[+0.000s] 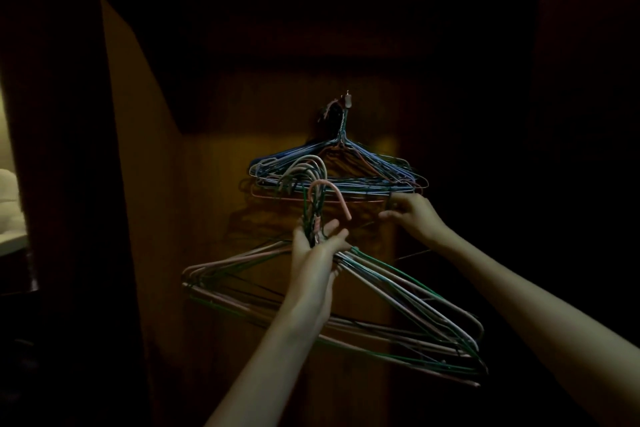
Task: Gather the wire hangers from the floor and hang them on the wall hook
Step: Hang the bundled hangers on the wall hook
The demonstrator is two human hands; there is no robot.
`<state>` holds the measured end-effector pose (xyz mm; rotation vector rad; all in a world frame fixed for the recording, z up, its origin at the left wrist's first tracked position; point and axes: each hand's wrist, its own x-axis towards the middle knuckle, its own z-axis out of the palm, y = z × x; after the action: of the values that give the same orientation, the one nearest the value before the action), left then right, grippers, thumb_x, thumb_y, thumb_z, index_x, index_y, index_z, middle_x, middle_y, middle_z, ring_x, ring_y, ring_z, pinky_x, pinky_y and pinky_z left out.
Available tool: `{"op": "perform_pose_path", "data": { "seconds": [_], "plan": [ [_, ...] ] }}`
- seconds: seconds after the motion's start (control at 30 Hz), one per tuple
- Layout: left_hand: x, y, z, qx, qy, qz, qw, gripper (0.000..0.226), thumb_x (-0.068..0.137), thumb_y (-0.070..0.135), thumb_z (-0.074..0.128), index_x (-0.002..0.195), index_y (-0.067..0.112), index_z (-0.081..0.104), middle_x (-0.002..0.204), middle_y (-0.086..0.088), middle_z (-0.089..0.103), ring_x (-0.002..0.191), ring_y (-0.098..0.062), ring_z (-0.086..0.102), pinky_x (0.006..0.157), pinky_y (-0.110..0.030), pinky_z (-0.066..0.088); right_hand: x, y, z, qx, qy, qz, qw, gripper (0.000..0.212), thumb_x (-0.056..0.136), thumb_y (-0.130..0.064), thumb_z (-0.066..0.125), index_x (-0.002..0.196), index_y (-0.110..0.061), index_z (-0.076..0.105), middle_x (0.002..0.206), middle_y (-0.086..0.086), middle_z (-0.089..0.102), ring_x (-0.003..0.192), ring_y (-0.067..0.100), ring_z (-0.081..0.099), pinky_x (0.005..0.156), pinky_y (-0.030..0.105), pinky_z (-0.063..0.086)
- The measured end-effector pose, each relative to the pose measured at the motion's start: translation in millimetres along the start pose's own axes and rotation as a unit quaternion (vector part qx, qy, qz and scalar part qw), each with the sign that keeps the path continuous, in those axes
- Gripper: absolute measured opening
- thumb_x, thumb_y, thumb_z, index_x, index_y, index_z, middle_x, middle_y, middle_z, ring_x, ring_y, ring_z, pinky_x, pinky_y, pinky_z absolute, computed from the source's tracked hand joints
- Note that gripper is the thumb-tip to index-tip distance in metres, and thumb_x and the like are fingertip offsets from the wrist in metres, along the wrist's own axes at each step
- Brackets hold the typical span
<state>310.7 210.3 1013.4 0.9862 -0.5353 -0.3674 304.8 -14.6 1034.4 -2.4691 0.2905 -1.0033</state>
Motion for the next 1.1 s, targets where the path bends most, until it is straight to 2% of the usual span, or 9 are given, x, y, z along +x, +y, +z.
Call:
{"op": "perform_pose_path", "data": {
  "seconds": [0.07, 0.23, 0.33, 0.4, 0.63, 0.73, 0.83, 0.97, 1.1],
  "plan": [
    [1, -2, 1, -0.003, 0.001, 0.000, 1.000, 0.059, 0.086, -0.014, 0.047, 0.125, 0.027, 0.031, 0.115, -0.002, 0.061, 0.113, -0.024, 0.057, 0.105, -0.052, 0.036, 0, -13, 1, 0.022, 0.011, -0.010, 1.000, 0.019, 0.083, -0.018, 0.067, 0.074, -0.031, 0.056, 0.078, -0.014, 0.058, 0.080, 0.009, 0.057, 0.071, 0.025, 0.043],
    [10, -9, 4, -0.001, 0.006, -0.007, 1.000, 0.059, 0.083, -0.018, 0.047, 0.115, 0.032, 0.043, 0.106, 0.000, 0.061, 0.115, -0.026, 0.056, 0.105, -0.057, 0.034, -8, -52, 2, 0.153, 0.016, -0.042, 0.987, 0.020, 0.085, -0.010, 0.064, 0.070, -0.021, 0.056, 0.068, -0.009, 0.058, 0.060, -0.006, 0.058, 0.055, 0.007, 0.042],
    [11, -10, 5, 0.019, 0.005, -0.016, 1.000, 0.074, 0.085, -0.013, 0.048, 0.144, 0.024, 0.022, 0.115, 0.000, 0.059, 0.118, -0.023, 0.054, 0.105, -0.048, 0.034, -14, -65, 6, 0.187, -0.004, -0.047, 0.981, 0.021, 0.087, -0.010, 0.062, 0.068, -0.016, 0.056, 0.065, -0.006, 0.056, 0.052, -0.008, 0.054, 0.049, 0.008, 0.041],
    [11, -10, 6, 0.025, 0.003, -0.020, 0.999, 0.080, 0.087, -0.010, 0.049, 0.149, 0.024, 0.010, 0.124, -0.002, 0.053, 0.119, -0.020, 0.051, 0.098, -0.039, 0.033, -15, -68, 11, 0.194, -0.013, -0.041, 0.980, 0.022, 0.087, -0.011, 0.062, 0.066, -0.015, 0.056, 0.063, -0.005, 0.055, 0.050, -0.007, 0.053, 0.048, 0.009, 0.041],
    [26, -9, 8, 0.025, 0.028, -0.011, 0.999, 0.081, 0.086, -0.010, 0.050, 0.150, 0.022, 0.011, 0.142, -0.009, 0.044, 0.128, -0.025, 0.043, 0.090, -0.036, 0.032, -16, -60, 15, 0.196, -0.076, -0.004, 0.978, 0.003, 0.086, -0.013, 0.063, 0.085, -0.014, 0.066, 0.063, -0.011, 0.065, 0.055, -0.005, 0.060, 0.049, 0.010, 0.045],
    [35, -9, 7, 0.017, 0.029, -0.004, 0.999, 0.080, 0.087, -0.009, 0.050, 0.150, 0.020, 0.010, 0.139, -0.010, 0.047, 0.122, -0.021, 0.047, 0.095, -0.037, 0.032, -14, -45, 12, 0.166, -0.072, -0.005, 0.983, 0.009, 0.082, -0.018, 0.068, 0.084, -0.026, 0.065, 0.081, -0.006, 0.066, 0.069, 0.006, 0.063, 0.061, 0.018, 0.051],
    [47, -11, 6, 0.019, 0.027, -0.002, 0.999, 0.081, 0.087, -0.009, 0.051, 0.151, 0.020, 0.008, 0.139, -0.010, 0.047, 0.119, -0.021, 0.049, 0.095, -0.038, 0.032, -15, -27, 8, 0.139, -0.084, 0.023, 0.986, 0.018, 0.078, -0.014, 0.071, 0.084, -0.027, 0.060, 0.082, -0.004, 0.063, 0.068, 0.010, 0.059, 0.055, 0.014, 0.048],
    [67, -14, 8, 0.025, 0.031, 0.007, 0.999, 0.078, 0.087, -0.009, 0.051, 0.149, 0.020, 0.013, 0.132, -0.007, 0.052, 0.109, -0.017, 0.049, 0.093, -0.038, 0.030, -14, -2, 5, 0.118, -0.011, 0.031, 0.992, 0.015, 0.081, -0.012, 0.068, 0.078, -0.024, 0.059, 0.079, -0.007, 0.060, 0.069, 0.005, 0.056, 0.055, 0.004, 0.044],
    [90, -18, 19, 0.019, 0.031, 0.005, 0.999, 0.081, 0.087, -0.011, 0.048, 0.150, 0.021, 0.009, 0.134, -0.008, 0.051, 0.121, -0.022, 0.050, 0.098, -0.040, 0.029, 1, 14, 7, 0.091, 0.096, -0.003, 0.991, 0.013, 0.081, -0.012, 0.069, 0.072, -0.019, 0.062, 0.074, -0.010, 0.061, 0.068, -0.004, 0.056, 0.061, 0.002, 0.041]
  ]
}}
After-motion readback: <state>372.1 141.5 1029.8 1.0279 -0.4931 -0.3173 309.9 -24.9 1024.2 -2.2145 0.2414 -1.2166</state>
